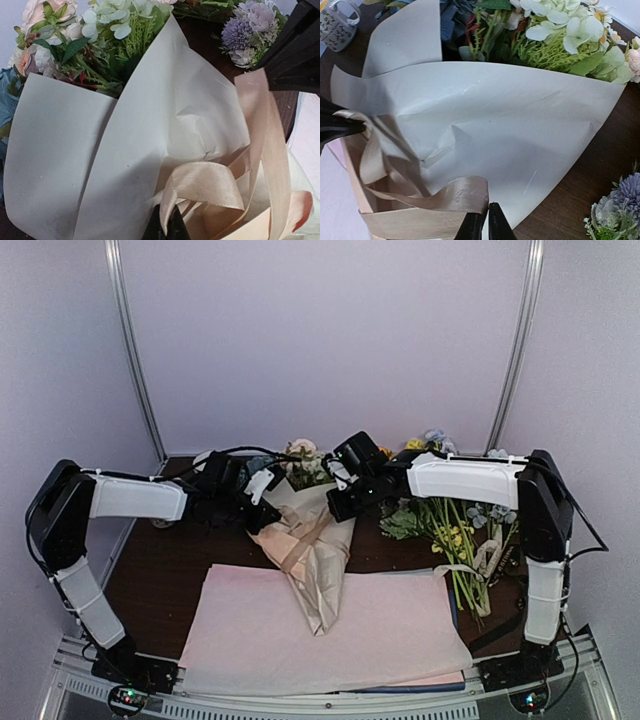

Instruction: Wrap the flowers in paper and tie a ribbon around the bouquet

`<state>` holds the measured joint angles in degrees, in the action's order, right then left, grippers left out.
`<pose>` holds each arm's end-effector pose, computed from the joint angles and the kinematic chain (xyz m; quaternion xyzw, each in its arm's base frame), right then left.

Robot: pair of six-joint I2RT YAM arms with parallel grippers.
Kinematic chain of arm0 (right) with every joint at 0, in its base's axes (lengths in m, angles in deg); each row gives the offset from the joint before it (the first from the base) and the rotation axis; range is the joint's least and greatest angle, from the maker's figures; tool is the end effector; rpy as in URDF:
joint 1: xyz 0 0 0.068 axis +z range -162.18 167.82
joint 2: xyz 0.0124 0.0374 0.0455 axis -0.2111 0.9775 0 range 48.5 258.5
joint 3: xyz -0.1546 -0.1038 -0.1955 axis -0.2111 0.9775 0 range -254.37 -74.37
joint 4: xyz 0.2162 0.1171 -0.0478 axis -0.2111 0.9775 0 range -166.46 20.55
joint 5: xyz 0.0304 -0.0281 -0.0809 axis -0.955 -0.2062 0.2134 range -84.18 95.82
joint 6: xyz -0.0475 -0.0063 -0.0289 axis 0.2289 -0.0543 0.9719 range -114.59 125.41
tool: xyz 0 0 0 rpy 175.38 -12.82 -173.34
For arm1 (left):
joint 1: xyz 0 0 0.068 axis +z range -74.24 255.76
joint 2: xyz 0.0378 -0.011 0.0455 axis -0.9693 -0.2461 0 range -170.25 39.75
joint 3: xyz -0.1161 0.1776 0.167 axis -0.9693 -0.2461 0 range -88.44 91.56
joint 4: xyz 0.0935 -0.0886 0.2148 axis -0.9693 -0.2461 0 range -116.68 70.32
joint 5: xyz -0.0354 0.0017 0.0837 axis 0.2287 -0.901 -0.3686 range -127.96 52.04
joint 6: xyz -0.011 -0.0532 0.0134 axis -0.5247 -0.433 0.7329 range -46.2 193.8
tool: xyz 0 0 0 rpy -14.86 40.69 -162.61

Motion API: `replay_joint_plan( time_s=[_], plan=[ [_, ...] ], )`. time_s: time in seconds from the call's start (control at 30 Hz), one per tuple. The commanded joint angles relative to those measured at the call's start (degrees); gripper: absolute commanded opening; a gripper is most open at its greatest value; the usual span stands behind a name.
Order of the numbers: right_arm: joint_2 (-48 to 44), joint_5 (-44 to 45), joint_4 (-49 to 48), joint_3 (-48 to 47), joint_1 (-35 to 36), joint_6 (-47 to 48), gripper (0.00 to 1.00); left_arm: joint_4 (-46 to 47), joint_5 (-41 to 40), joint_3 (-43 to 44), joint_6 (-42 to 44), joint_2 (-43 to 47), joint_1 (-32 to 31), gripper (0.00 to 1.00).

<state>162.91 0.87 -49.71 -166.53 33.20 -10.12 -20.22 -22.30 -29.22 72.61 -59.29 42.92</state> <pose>0.3069 0.3158 0.2336 -0.2556 0.9003 0.2123 0.2811 0.2997 -0.2057 0.1961 0.3002 0.8495 -0.2399 0.3615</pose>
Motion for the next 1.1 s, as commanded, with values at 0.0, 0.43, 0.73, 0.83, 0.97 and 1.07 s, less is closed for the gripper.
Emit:
replay_joint_plan(
  time_s=[0.0, 0.43, 0.73, 0.83, 0.97, 1.07],
  plan=[
    [2.48, 11.78, 3.89, -5.19, -0.60, 1.65, 0.06, 4.26, -0.47, -2.19, -0.13, 3.29, 0.07, 0.00],
    [4.80, 22.25, 6.64, -7.98, -5.83, -0.20, 0.16, 5.78, -0.80, -5.96, -0.55, 4.27, 0.08, 0.00],
    [-3.52, -7.75, -5.01, 4.46, -6.27, 1.32, 0.30, 6.81, 0.06, -6.13, -1.44, 4.52, 0.07, 0.00],
    [-3.89, -15.04, -8.57, 8.01, -6.06, -3.34, 0.38, 6.87, 0.23, -6.22, -1.30, 4.93, 0.07, 0.00],
    [-2.42, -19.83, -12.96, 10.14, -5.80, -8.17, 0.52, 6.88, 0.66, -6.35, -1.29, 5.00, 0.06, 0.00],
    [-0.34, -20.35, -13.16, 8.84, -5.53, -9.44, 0.54, 6.96, 0.69, -6.47, -1.47, 5.00, 0.07, 0.00]
  ],
)
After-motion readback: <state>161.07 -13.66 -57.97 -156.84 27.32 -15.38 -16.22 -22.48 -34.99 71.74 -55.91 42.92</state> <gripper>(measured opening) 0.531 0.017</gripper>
